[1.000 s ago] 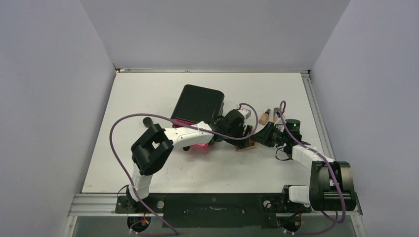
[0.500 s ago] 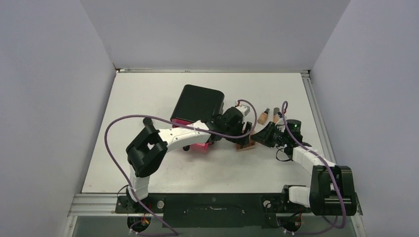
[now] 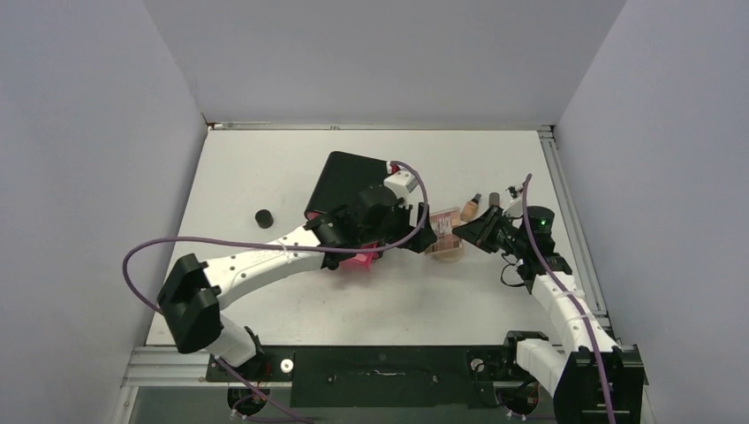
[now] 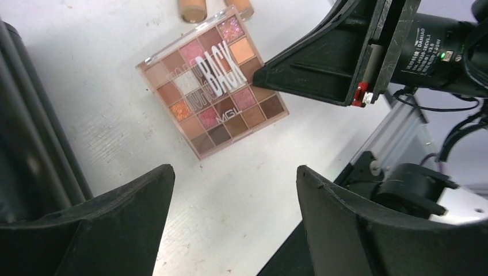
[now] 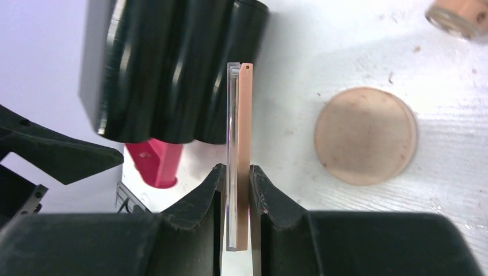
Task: Organize the makeup
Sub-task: Pick up the makeup from the center of the board, then place the makeup in the drawer.
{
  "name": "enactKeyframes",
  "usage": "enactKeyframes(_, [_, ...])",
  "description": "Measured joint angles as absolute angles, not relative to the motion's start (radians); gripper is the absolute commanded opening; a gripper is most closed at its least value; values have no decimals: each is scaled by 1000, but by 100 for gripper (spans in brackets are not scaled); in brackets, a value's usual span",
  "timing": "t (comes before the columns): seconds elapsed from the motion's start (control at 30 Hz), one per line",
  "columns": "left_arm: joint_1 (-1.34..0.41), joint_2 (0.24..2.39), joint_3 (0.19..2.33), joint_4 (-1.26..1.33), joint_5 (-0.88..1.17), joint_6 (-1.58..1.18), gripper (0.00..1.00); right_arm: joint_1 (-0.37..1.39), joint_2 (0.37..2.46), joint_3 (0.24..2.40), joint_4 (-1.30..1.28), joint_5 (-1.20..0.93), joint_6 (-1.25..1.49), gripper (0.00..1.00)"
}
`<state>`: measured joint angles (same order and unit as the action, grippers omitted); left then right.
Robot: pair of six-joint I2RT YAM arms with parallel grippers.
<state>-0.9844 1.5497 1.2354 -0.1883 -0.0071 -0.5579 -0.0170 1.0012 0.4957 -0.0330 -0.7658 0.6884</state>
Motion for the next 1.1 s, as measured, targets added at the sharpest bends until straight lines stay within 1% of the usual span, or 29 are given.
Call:
enactKeyframes(0.2, [-963, 1342, 1078, -108, -25, -614, 82, -17, 879, 559, -70, -774, 733, 5])
enactKeyframes(0.3, [-945, 1256, 1013, -91, -39, -639, 82, -12, 834, 600, -78, -799, 756, 5])
enactKeyframes(0.43, [-898, 1177, 959, -62, -35, -676, 84, -7, 824, 663, -46, -870, 793, 5])
enactKeyframes(0.53, [-846, 1112, 904, -25, -9, -718, 84, 27, 840, 707, -17, -911, 816, 5])
enactKeyframes(0.7, [-755, 1027, 814, 70, 109, -794, 83, 164, 878, 731, 79, -946, 875, 5])
enactKeyframes(0.83, [-736, 995, 788, 122, 196, -820, 80, 304, 920, 742, 123, -947, 900, 5])
enactKeyframes(0.93, [-736, 959, 759, 173, 255, -836, 77, 361, 949, 749, 148, -944, 912, 5])
enactKeyframes(1.1, [-730, 877, 697, 199, 307, -849, 73, 398, 972, 749, 209, -942, 942, 5])
